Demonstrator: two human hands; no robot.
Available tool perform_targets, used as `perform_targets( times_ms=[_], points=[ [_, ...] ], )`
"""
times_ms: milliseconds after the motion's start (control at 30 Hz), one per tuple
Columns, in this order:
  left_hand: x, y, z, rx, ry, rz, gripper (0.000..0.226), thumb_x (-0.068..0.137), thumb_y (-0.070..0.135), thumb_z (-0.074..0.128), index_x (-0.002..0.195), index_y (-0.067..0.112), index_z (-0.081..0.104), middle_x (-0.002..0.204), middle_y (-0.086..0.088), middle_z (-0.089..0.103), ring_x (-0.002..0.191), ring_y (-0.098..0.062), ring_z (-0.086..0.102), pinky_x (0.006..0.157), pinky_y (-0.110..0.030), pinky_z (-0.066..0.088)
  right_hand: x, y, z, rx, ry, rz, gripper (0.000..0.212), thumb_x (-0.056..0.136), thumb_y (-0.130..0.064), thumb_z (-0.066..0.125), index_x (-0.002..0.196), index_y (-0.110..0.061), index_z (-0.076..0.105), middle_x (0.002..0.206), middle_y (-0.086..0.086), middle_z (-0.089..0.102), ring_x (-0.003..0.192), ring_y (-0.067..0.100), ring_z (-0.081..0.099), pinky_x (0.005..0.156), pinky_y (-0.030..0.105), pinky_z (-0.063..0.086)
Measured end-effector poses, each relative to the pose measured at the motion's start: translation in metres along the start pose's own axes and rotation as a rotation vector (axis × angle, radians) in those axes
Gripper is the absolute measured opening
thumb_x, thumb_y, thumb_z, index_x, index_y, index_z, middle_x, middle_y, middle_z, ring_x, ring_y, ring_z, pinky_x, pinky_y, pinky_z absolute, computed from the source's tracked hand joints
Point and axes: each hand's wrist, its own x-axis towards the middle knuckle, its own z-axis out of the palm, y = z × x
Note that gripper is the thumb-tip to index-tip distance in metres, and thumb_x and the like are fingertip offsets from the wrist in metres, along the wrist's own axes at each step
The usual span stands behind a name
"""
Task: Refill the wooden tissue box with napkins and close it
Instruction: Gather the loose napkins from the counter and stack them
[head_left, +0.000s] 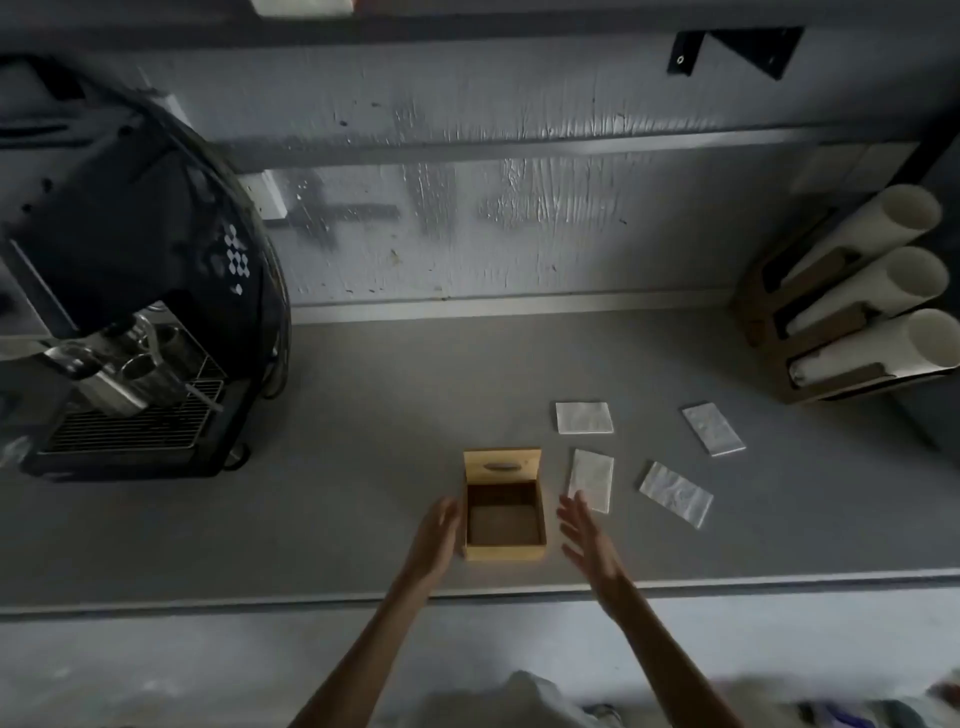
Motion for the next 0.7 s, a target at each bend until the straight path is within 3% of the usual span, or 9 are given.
perform_targets(
  times_ms=[67, 100, 233, 333, 400, 500, 600, 667, 700],
  points=[
    [0.002, -0.005, 0.012, -0.055, -0.014, 0.013, 0.051, 0.084, 0.062, 0.038, 0.112, 0.028, 0.062, 0.121, -0.011, 0.063, 0.108, -0.024, 0.061, 0.093, -0.046, 0.050, 0.001, 0.008, 0.010, 0.043, -0.008, 0.071, 0.127, 0.048, -0.098, 0.037, 0.148, -0.020, 0.029, 0.155, 0.005, 0.030, 0.143, 0.029, 0.028, 0.117, 0.048, 0.022],
    [0.007, -0.013, 0.020, -0.079, 0.000, 0.013, 0.055, 0.081, 0.065, 0.037, 0.114, 0.028, 0.062, 0.120, -0.010, 0.065, 0.105, -0.023, 0.062, 0.090, -0.045, 0.052, 0.001, 0.015, 0.014, 0.037, -0.019, 0.069, 0.126, 0.051, -0.098, 0.035, 0.150, -0.020, 0.025, 0.156, 0.003, 0.027, 0.144, 0.027, 0.025, 0.118, 0.046, 0.020],
    [0.024, -0.042, 0.041, -0.179, 0.024, -0.060, 0.079, 0.073, 0.077, 0.038, 0.131, 0.026, 0.054, 0.134, -0.008, 0.058, 0.122, -0.030, 0.054, 0.104, -0.056, 0.041, 0.004, 0.021, 0.024, -0.051, 0.005, 0.002, 0.120, 0.058, -0.096, 0.031, 0.152, -0.025, 0.011, 0.161, -0.002, 0.015, 0.147, 0.018, 0.016, 0.118, 0.039, 0.015],
    [0.034, -0.044, 0.043, -0.136, 0.023, -0.033, 0.092, 0.067, 0.088, 0.034, 0.133, 0.027, 0.051, 0.135, -0.002, 0.056, 0.123, -0.022, 0.053, 0.105, -0.052, 0.042, 0.012, 0.016, 0.027, -0.044, 0.027, 0.003, 0.113, 0.063, -0.092, 0.028, 0.152, -0.025, 0.014, 0.160, -0.002, 0.016, 0.147, 0.021, 0.016, 0.119, 0.043, 0.014],
    [0.019, -0.013, 0.040, -0.091, 0.035, 0.020, 0.079, 0.077, 0.079, 0.033, 0.131, 0.025, 0.053, 0.133, 0.000, 0.058, 0.121, -0.020, 0.055, 0.103, -0.046, 0.044, 0.019, 0.013, 0.025, -0.037, 0.042, -0.024, 0.107, 0.067, -0.089, 0.025, 0.152, -0.024, 0.015, 0.160, -0.001, 0.016, 0.147, 0.021, 0.015, 0.119, 0.043, 0.013],
    [0.000, 0.016, 0.035, -0.003, 0.018, 0.084, 0.045, 0.096, 0.048, 0.035, 0.132, 0.027, 0.051, 0.129, 0.005, 0.057, 0.116, -0.016, 0.055, 0.092, -0.031, 0.044, 0.027, 0.017, 0.021, -0.029, 0.046, -0.070, 0.107, 0.068, -0.090, 0.029, 0.151, -0.024, 0.012, 0.160, -0.001, 0.014, 0.148, 0.019, 0.014, 0.121, 0.042, 0.012],
    [-0.004, 0.013, 0.033, 0.062, 0.017, 0.152, 0.033, 0.099, 0.034, 0.040, 0.131, 0.033, 0.049, 0.119, 0.018, 0.055, 0.105, -0.001, 0.053, 0.082, -0.012, 0.041, 0.035, 0.023, 0.017, -0.017, 0.037, -0.106, 0.082, 0.080, -0.069, 0.051, 0.144, -0.021, 0.036, 0.150, 0.007, 0.040, 0.140, 0.029, 0.035, 0.113, 0.046, 0.033],
    [-0.004, 0.008, 0.031, 0.099, 0.014, 0.200, 0.032, 0.099, 0.030, 0.044, 0.129, 0.041, 0.045, 0.113, 0.022, 0.057, 0.099, 0.006, 0.054, 0.073, -0.003, 0.043, 0.043, 0.029, 0.012, -0.117, 0.034, -0.157, 0.081, 0.071, -0.047, 0.076, 0.136, -0.010, 0.045, 0.131, 0.015, 0.056, 0.124, 0.035, 0.052, 0.095, 0.050, 0.051],
    [-0.003, 0.005, 0.030, 0.108, 0.008, 0.204, 0.032, 0.098, 0.031, 0.047, 0.125, 0.047, 0.043, 0.111, 0.021, 0.059, 0.099, 0.005, 0.057, 0.072, -0.004, 0.045, 0.045, 0.034, 0.010, -0.192, 0.029, -0.191, 0.081, 0.068, -0.034, 0.079, 0.136, -0.009, 0.043, 0.127, 0.015, 0.058, 0.120, 0.032, 0.055, 0.090, 0.051, 0.054]
  ],
)
